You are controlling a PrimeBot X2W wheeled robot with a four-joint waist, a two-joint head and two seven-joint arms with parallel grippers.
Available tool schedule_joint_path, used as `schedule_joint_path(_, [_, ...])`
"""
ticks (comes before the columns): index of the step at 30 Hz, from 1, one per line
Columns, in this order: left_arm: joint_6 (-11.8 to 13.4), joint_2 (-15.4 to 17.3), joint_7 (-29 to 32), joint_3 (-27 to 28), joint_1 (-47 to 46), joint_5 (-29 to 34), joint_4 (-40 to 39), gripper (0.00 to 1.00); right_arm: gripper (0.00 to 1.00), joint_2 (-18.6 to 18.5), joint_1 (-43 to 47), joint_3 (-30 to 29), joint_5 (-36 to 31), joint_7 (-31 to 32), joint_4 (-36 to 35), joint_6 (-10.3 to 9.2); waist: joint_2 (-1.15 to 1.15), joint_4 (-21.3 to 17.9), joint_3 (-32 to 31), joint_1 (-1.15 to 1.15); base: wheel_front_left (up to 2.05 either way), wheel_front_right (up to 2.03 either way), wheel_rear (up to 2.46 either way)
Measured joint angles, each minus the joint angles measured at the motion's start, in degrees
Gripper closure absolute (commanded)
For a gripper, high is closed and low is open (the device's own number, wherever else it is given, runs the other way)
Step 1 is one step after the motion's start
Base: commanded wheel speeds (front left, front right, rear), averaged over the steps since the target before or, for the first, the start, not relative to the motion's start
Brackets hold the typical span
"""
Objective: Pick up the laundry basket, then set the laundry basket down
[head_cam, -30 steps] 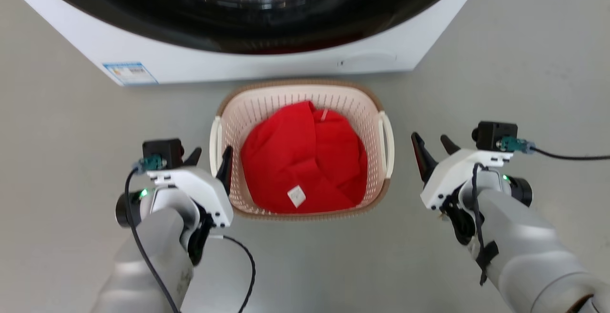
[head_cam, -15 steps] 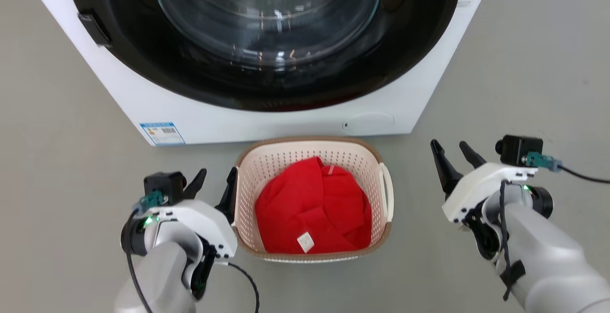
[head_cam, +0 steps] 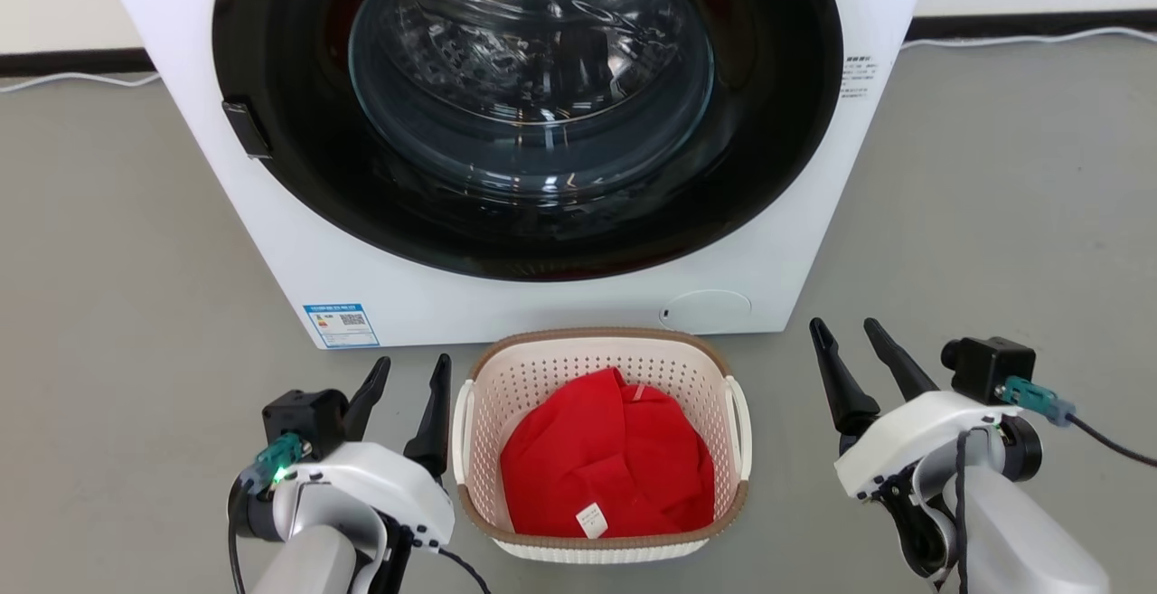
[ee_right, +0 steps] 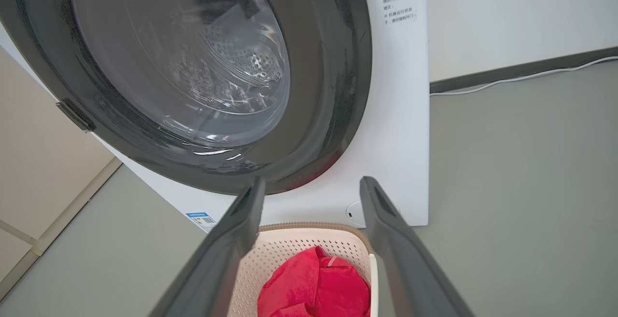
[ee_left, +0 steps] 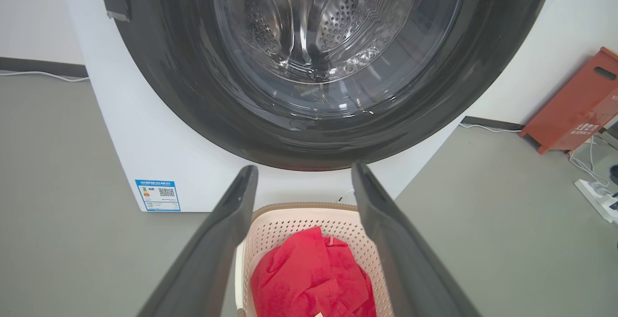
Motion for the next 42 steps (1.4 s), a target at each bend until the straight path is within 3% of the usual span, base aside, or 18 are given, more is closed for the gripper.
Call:
schedule_joint_path(11, [0.31, -1.02, -0.01, 3.79, 6.52, 2.32, -8.98, 0.0, 0.0, 3.91, 12.21, -10.31, -11.29, -0.02, -15.78, 0.0, 0.0, 0.98, -3.11, 0.0, 0.0, 0.0, 0.0])
schedule_joint_path(24, [0.37, -2.92, -0.01, 8.39, 12.68, 8.04, -19.86, 0.0, 0.0, 6.35, 18.79, -18.14, -20.82, -0.02, -26.6, 0.0, 0.0, 1.5, -3.86, 0.0, 0.0, 0.0, 0.0])
schedule_joint_path(42, [-0.03, -3.94, -0.01, 11.74, 13.85, 11.38, -22.9, 0.0, 0.0, 7.79, 20.43, -20.8, -24.37, 0.8, -30.03, 0.0, 0.0, 0.96, -3.8, 0.0, 0.0, 0.0, 0.0])
